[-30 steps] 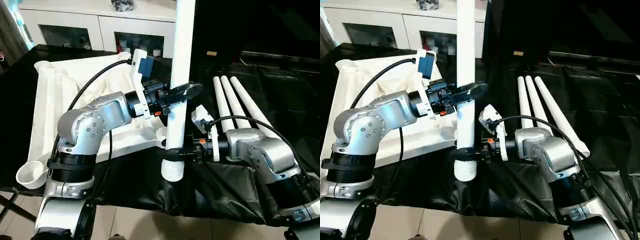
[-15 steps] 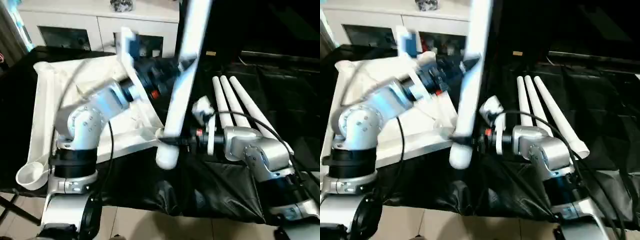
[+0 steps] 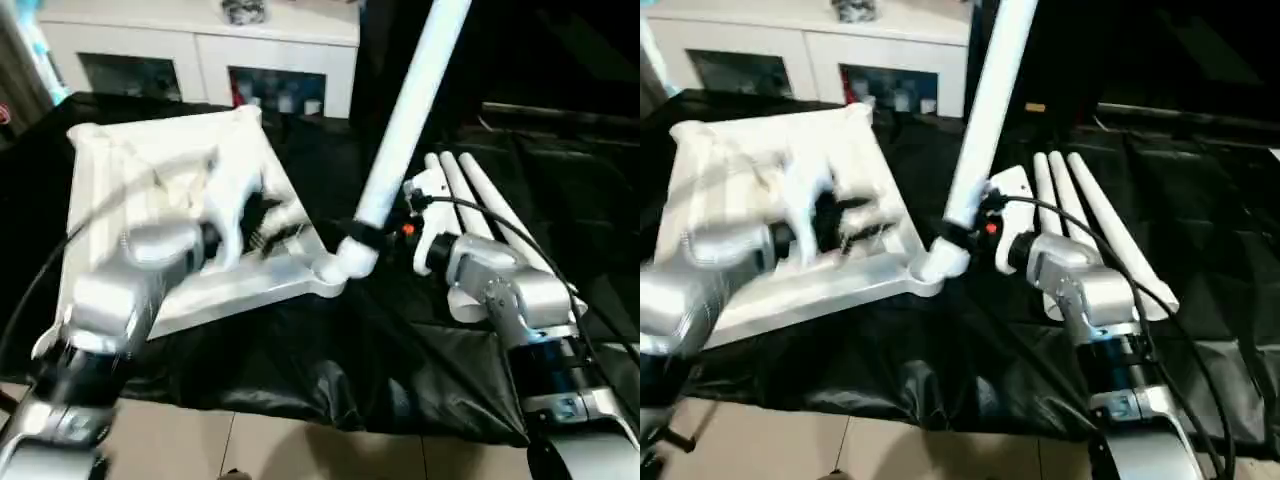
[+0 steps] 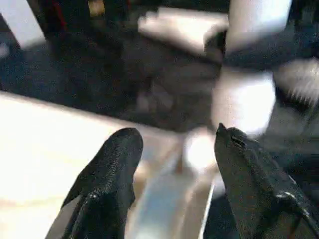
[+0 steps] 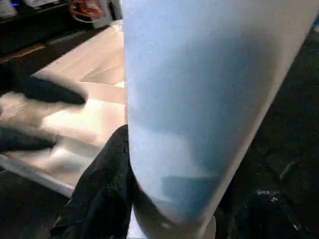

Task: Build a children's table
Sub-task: Pick table leg

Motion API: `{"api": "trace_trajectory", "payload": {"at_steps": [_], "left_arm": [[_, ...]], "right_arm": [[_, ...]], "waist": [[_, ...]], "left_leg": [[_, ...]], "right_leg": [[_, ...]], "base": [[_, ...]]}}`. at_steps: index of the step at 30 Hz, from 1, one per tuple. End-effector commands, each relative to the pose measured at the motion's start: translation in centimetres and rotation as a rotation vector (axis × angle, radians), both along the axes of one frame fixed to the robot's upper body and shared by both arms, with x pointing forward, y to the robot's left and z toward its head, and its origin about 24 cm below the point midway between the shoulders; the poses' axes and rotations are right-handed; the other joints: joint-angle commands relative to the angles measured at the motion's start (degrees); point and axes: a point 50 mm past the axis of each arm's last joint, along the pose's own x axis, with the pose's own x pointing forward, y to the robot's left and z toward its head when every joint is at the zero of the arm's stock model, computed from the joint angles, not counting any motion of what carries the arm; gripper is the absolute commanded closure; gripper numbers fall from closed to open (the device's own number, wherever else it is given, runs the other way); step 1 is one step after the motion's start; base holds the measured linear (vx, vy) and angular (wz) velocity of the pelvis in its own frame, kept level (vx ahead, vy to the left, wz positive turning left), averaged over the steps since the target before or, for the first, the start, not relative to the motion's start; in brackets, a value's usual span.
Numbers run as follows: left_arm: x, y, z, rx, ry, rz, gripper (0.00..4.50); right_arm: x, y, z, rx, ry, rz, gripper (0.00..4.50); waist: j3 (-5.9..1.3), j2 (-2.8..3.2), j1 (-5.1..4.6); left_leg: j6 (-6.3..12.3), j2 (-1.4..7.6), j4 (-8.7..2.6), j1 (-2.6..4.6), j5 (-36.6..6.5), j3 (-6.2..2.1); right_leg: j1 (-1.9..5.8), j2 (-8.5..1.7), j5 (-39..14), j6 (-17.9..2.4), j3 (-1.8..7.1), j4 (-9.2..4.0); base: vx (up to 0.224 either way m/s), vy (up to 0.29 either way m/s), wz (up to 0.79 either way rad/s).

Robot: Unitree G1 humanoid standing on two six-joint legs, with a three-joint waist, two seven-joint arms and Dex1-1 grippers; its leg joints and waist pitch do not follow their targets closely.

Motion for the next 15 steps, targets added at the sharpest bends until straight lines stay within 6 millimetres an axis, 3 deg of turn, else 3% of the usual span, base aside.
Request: {"api": "trace_trajectory", "payload": {"at_steps": [1, 3, 7, 8, 10, 11, 15], "left_arm": [[-0.1, -0.2, -0.7, 0.034, 0.012, -0.034, 1.73], [-0.1, 0.2, -1.9, 0.064, 0.04, -0.057, 1.73], [0.1, 0.6, -3.1, 0.08, 0.08, -0.084, 2.07], [0.1, 0.7, -3.2, 0.077, 0.095, -0.089, 2.11], [0.2, 0.9, -3.5, 0.085, 0.105, -0.094, 2.35], [0.2, 1.0, -3.7, 0.103, 0.107, -0.105, 2.46], [0.3, 1.7, -4.2, 0.135, 0.121, -0.147, 2.79]], "right_arm": [[0.6, -0.4, 1.0, -0.008, -0.044, -0.041, 2.62], [0.8, -0.3, 0.9, -0.02, -0.049, -0.057, 2.62], [0.7, -0.2, 0.7, -0.023, -0.051, -0.059, 2.62], [0.7, -0.3, 0.6, -0.03, -0.051, -0.058, 2.62], [0.6, -0.3, 0.4, -0.039, -0.05, -0.057, 2.62], [0.6, -0.3, 0.3, -0.046, -0.049, -0.053, 2.62], [0.4, -0.4, 0.1, -0.052, -0.045, -0.052, 2.62]], "waist": [[-4.42, 0.23, -0.3], [-4.43, 0.49, -0.18], [-4.46, 0.32, -0.24], [-4.47, 0.7, -0.17], [-4.5, 0.59, -0.22], [-4.47, 1.25, -0.35], [-4.53, 1.31, -0.32]], "left_leg": [[-1.68, 1.54, -4.15, 0.54, -4.2, 0.07], [-1.61, 1.51, -4.14, 0.56, -4.1, 0.04], [-1.52, 1.33, -4.19, 0.42, -4.4, 0.05], [-1.7, 1.38, -4.19, 0.43, -4.6, -0.01], [-1.87, 1.48, -4.23, 0.42, -5.0, -0.03], [-2.18, 1.46, -4.21, 0.54, -5.6, -0.06], [-2.42, 1.46, -4.26, 0.51, -6.3, -0.18]], "right_leg": [[3.26, -4.53, -8.4, -9.1, 2.81, -3.72], [3.21, -4.52, -7.4, -9.5, 2.83, -3.79], [3.44, -4.52, -6.9, -9.1, 2.89, -3.77], [3.43, -4.61, -6.9, -9.2, 2.91, -3.65], [3.47, -4.64, -6.1, -9.8, 2.89, -3.66], [3.3, -4.46, -5.8, -10.0, 2.86, -3.8], [3.57, -4.54, -5.1, -10.5, 2.88, -3.62]], "base": [[0.0, 0.0, 0.0], [0.0, 0.0, 0.0], [0.0, 0.0, 0.0], [0.0, 0.0, 0.0], [0.0, 0.0, 0.0], [0.0, 0.0, 0.0], [0.0, 0.0, 0.0]]}}
